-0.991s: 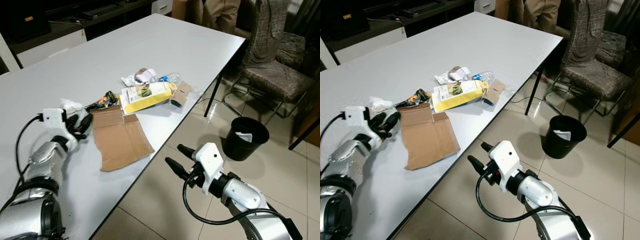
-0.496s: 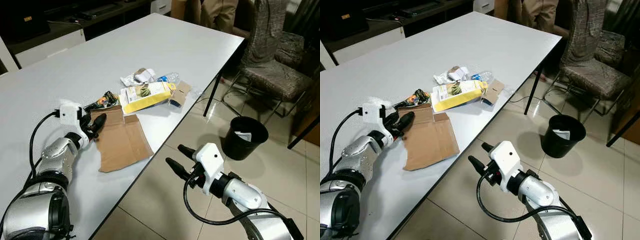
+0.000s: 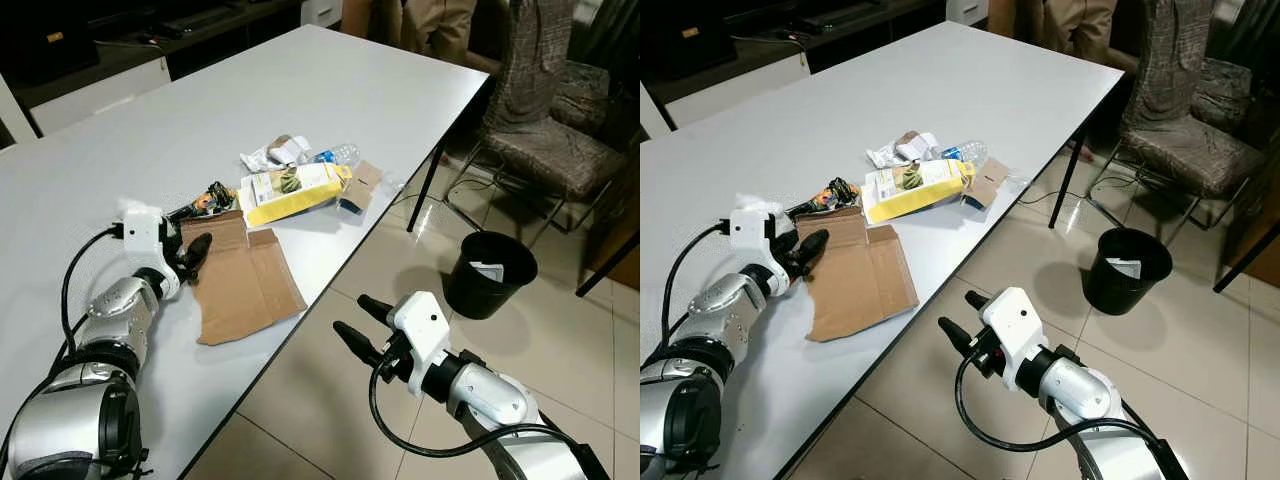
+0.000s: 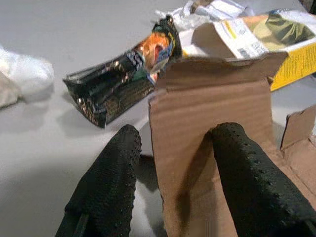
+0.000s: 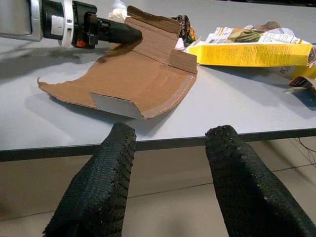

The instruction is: Picking trash to rubbish bin

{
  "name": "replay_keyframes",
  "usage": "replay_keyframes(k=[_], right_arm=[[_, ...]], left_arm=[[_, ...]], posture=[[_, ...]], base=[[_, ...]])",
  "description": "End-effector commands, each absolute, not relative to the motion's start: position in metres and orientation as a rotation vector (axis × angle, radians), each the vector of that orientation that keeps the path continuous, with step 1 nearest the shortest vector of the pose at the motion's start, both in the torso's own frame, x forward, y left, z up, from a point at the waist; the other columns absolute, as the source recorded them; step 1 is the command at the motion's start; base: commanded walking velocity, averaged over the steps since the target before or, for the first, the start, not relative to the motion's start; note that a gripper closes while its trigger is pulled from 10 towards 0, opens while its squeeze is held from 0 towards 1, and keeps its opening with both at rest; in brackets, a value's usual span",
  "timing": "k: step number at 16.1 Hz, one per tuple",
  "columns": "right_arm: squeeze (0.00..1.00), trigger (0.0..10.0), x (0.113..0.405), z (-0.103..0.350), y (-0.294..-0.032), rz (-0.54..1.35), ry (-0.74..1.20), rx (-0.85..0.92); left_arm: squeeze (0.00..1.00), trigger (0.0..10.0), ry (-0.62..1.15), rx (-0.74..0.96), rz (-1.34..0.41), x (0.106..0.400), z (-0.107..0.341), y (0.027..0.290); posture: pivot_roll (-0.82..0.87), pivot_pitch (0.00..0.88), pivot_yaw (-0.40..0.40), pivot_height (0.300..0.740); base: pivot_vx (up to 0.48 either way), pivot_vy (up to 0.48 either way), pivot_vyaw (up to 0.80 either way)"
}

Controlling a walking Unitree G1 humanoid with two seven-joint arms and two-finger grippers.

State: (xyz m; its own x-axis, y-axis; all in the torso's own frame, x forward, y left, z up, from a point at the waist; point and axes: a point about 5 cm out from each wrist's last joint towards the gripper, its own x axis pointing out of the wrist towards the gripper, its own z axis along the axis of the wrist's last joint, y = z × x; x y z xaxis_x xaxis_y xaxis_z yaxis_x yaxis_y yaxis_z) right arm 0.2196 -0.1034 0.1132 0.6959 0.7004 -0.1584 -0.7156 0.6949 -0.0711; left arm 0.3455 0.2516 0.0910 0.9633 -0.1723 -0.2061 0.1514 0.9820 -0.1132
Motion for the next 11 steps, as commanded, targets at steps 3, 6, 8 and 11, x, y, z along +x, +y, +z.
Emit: replay_keyframes(k=[3,6,8,11], right_arm=[[0.00,10.0,0.219,0.119,-0.104,0.798,0.108,-0.130],[0.00,10.0,0.219,0.118,-0.103,0.802,0.108,-0.128],[0.00,10.0,0.221,0.119,-0.103,0.803,0.104,-0.128],[0.00,10.0,0.223,0.119,-0.101,0.802,0.098,-0.129]], left_arm=[[0.00,10.0,0.201,-0.137,-0.188,0.353,0.098,0.243],[0.00,3.0,0.195,-0.160,-0.224,0.353,0.097,0.238],[0.00,0.0,0.185,-0.171,-0.244,0.354,0.098,0.234],[0.00,0.0,0.180,-0.173,-0.258,0.354,0.098,0.233]], posture=[[-0.18,0.050,-0.005,0.740],[-0.18,0.042,-0.006,0.740],[-0.17,0.048,-0.006,0.740],[-0.17,0.041,-0.001,0.740]], base=[[0.000,0.000,0.00],[0.000,0.000,0.00],[0.000,0.000,0.00],[0.000,0.000,0.00]])
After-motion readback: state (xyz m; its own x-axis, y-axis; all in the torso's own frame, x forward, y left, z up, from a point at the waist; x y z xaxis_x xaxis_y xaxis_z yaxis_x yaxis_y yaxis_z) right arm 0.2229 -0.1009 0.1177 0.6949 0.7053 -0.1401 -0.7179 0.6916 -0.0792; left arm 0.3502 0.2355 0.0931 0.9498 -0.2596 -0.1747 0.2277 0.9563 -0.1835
